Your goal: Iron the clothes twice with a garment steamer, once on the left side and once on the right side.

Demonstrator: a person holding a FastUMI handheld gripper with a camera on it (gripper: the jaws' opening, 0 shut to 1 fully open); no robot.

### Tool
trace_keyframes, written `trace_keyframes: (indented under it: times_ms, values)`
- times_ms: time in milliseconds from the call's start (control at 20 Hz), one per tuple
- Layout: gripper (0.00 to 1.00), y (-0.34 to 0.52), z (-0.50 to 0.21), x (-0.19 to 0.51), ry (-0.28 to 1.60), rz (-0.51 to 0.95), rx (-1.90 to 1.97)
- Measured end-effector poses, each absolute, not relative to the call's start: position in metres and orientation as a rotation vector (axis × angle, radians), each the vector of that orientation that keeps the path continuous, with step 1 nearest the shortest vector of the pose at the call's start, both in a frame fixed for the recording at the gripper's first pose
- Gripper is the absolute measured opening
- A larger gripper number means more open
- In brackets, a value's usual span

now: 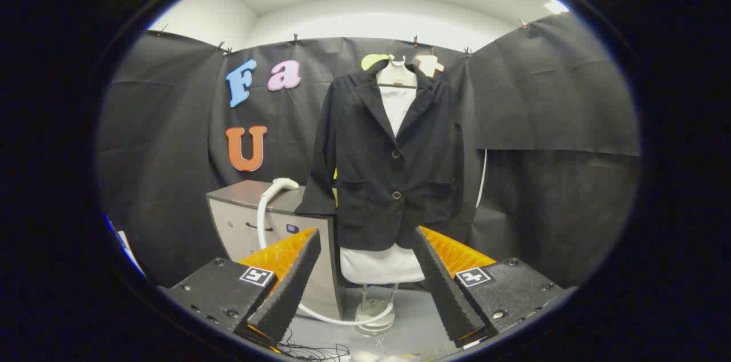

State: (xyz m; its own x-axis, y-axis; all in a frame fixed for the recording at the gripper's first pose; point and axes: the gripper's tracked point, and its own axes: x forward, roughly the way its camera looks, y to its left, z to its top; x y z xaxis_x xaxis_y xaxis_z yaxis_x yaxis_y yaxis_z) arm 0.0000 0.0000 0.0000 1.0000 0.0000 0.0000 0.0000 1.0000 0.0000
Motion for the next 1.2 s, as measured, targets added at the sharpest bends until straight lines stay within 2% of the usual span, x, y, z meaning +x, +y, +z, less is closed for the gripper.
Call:
trace_keyframes:
  times_ms: [850,1200]
  values:
    - [1.0,0.021,0.003,0.018,0.011,0.007,0.007]
    - [1.0,0.066,0.024,0.07,0.028,0.038,0.029]
